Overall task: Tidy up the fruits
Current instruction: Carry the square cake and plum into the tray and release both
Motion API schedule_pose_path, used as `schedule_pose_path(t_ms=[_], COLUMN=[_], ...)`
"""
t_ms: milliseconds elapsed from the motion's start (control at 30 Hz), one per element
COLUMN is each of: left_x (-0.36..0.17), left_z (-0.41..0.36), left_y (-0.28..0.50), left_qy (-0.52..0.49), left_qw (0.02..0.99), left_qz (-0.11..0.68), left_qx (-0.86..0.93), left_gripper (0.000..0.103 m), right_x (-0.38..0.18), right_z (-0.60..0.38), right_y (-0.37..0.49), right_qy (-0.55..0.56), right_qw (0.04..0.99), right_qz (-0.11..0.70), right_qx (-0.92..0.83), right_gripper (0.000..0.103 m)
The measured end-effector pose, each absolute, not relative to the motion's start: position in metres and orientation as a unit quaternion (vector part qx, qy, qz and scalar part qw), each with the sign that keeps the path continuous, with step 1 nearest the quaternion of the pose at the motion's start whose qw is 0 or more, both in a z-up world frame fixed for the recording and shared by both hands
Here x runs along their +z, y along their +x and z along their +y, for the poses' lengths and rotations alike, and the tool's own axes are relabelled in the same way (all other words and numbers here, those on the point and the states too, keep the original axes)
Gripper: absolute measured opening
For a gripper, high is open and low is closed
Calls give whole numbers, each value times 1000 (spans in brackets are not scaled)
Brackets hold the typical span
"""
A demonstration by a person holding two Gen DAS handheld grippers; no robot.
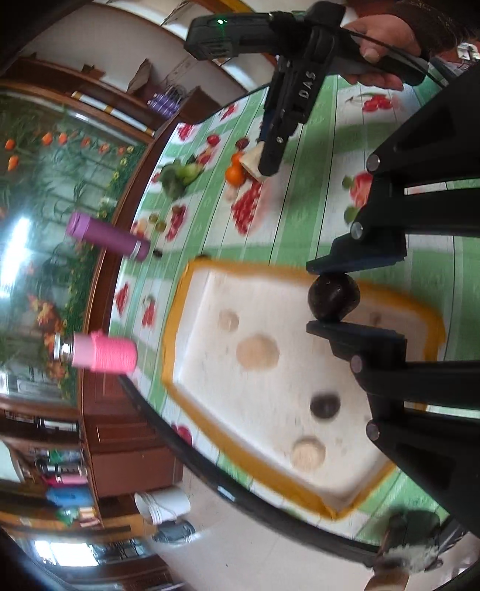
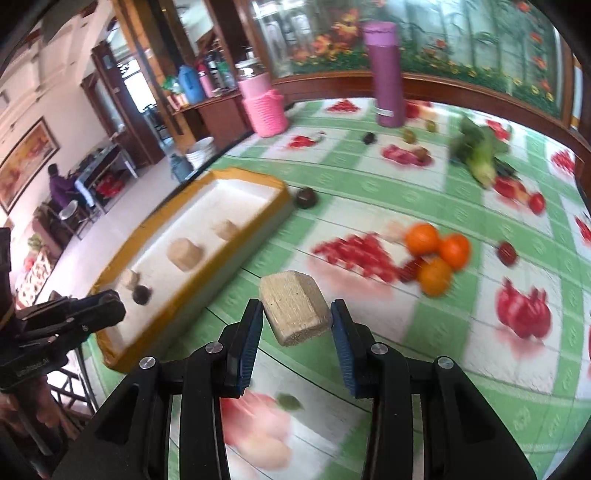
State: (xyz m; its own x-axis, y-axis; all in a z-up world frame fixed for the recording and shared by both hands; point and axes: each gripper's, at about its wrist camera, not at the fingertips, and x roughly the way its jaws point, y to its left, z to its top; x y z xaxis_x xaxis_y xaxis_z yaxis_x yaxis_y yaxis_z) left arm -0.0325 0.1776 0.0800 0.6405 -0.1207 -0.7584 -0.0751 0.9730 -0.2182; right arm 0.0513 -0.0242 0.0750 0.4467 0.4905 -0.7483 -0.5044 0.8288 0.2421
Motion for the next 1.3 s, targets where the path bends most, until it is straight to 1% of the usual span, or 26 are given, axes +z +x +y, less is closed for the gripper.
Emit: schedule_pose_path(t_ms=[233, 467, 833, 1300], left_x=[72, 58, 32, 18], left_z=[227, 258, 272, 269], left_y=[-19, 13, 37, 49], left_qy=[-122, -120, -117, -117], left_qw=[896, 891, 875, 862], left_qz=[425, 434, 466, 491], left_qx=[37, 56, 56, 55], left_gripper=[28, 28, 28, 28], right_x=[87, 74, 40, 21], right_z=[48, 105, 132, 135], right_y=[80, 115, 157, 171], right_qy=[-28, -55, -94, -118], right_qw=[842, 833, 825, 815], right_qz=[426, 439, 466, 483], right_qx=[329, 333, 306, 298], right_gripper=[37, 37, 37, 37])
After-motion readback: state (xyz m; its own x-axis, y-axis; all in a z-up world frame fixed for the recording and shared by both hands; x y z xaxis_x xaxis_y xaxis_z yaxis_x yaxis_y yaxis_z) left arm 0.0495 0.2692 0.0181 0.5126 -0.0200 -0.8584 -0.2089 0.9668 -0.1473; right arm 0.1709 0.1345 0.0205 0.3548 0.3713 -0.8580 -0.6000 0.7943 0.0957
